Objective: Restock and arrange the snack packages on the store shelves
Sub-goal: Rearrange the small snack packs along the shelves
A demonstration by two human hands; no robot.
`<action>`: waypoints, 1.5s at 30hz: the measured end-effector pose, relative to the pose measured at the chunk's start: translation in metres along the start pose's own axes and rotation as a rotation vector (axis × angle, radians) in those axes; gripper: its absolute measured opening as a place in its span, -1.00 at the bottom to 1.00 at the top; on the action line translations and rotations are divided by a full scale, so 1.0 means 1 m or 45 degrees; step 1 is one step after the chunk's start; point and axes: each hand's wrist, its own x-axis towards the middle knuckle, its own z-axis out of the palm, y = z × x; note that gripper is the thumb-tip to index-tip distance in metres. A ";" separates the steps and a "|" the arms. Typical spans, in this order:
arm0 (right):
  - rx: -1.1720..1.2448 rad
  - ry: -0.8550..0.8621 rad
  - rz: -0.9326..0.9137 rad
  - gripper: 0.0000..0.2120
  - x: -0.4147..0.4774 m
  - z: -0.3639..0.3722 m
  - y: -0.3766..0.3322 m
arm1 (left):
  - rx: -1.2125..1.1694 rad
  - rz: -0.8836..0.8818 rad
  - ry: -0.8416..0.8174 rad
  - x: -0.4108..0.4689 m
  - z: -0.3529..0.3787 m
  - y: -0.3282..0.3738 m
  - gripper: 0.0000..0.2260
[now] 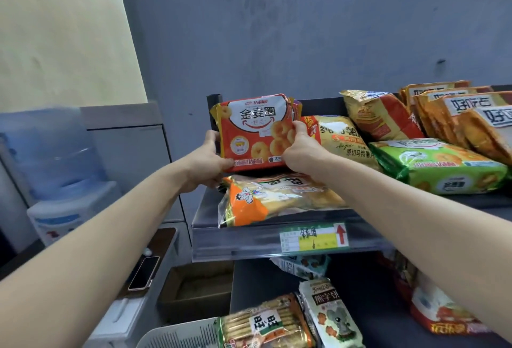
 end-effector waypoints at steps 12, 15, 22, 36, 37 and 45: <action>-0.374 0.131 0.019 -0.48 -0.011 -0.009 0.012 | 0.157 0.056 0.136 0.000 0.023 0.008 -0.59; -0.408 0.161 0.009 -0.67 -0.006 -0.004 0.009 | 0.330 0.051 0.256 0.001 0.024 0.006 -0.57; -0.408 0.237 -0.014 -0.81 -0.005 -0.003 0.008 | 0.360 0.034 0.373 0.008 0.026 0.005 -0.60; -0.180 0.352 -0.478 -0.72 -0.050 -0.027 0.004 | 0.030 0.276 0.686 -0.036 0.036 0.039 -0.76; -0.164 0.342 -0.501 -0.71 -0.057 -0.029 0.004 | 0.046 0.337 0.692 -0.042 0.039 0.045 -0.78; -0.159 0.289 -0.571 -0.68 -0.110 -0.056 0.037 | 0.152 0.657 0.552 -0.107 0.098 0.094 -0.86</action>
